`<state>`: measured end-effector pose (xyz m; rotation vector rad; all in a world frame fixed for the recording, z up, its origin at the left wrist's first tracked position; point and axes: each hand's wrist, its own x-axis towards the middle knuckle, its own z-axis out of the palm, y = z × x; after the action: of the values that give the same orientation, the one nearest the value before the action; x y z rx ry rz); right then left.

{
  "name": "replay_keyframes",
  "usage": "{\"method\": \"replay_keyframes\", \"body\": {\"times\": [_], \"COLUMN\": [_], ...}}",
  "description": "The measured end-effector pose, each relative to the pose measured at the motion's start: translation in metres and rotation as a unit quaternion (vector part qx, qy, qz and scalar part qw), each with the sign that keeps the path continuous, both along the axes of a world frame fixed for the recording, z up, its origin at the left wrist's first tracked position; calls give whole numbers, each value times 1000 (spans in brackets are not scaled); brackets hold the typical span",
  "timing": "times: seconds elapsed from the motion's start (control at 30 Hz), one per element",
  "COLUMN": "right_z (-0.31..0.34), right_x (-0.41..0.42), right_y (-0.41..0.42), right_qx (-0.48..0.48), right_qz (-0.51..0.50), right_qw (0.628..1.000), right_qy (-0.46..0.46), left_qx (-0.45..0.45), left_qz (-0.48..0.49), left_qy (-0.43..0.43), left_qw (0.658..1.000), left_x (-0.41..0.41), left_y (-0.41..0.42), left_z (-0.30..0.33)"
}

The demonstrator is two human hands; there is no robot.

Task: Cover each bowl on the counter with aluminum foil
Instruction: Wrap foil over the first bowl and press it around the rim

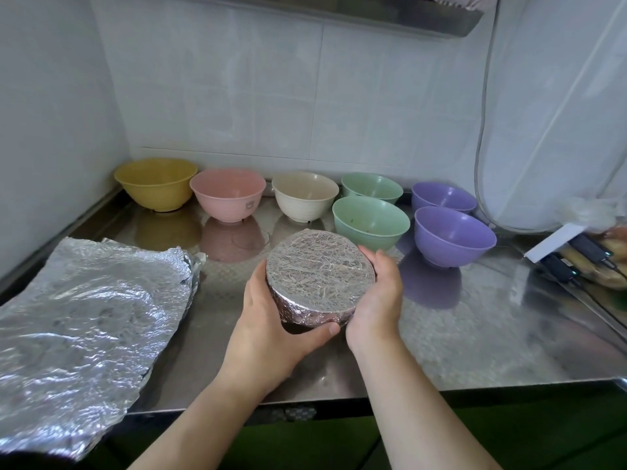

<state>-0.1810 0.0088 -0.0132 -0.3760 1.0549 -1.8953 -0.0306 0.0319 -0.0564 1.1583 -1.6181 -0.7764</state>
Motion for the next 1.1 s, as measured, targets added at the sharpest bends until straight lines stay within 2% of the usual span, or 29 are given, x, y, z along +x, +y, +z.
{"method": "replay_keyframes", "body": {"times": [0.1, 0.17, 0.23, 0.3, 0.37, 0.43, 0.5, 0.57, 0.63, 0.73, 0.83, 0.97, 1.0, 1.1], "right_z": [-6, -15, -21, -18, -5, 12, 24, 25, 19, 6, -1, -1, 6, 18], "right_x": [0, -6, -18, -30, -39, -43, -40, -35, -28, -21, -23, -42, -43, -40], "right_y": [-2, -5, -6, -5, -6, -8, -12, -12, -11, -9, -1, 2, 3, 0], "right_qx": [10, 28, 60, 96, 100, 59, 10, 13, 31, 51, 65, 55, 37, 0], "right_qz": [13, 10, -3, -14, -15, 27, 108, 166, 157, 115, 76, 29, 39, 105], "right_qw": [1000, 997, 980, 947, 920, 928, 957, 966, 973, 985, 985, 943, 942, 964], "right_qy": [20, 71, 188, 307, 378, 366, 269, 200, 167, 119, 139, 327, 332, 243], "left_qx": [5, 14, 14, 20, 40, 54, 67, 88, 88, 66, 67, 41, 38, 36], "left_qz": [0, -9, -22, -24, -27, -39, -48, -27, 6, 45, 53, 82, 70, 8], "left_qy": [-3, -1, -11, -33, -40, -37, 11, 76, 93, 68, 57, 54, 49, -14], "left_qw": [1000, 1000, 1000, 999, 998, 997, 997, 993, 992, 994, 995, 994, 996, 999], "left_x": [-2, 0, 6, 14, 19, 18, 12, 1, -10, -17, -11, 1, 1, -8], "left_y": [0, -1, -3, -4, -3, 0, 3, 5, 4, -2, -9, -9, -4, 11], "left_z": [2, 3, 6, 12, 17, 22, 28, 34, 36, 31, 31, 34, 35, 36]}}
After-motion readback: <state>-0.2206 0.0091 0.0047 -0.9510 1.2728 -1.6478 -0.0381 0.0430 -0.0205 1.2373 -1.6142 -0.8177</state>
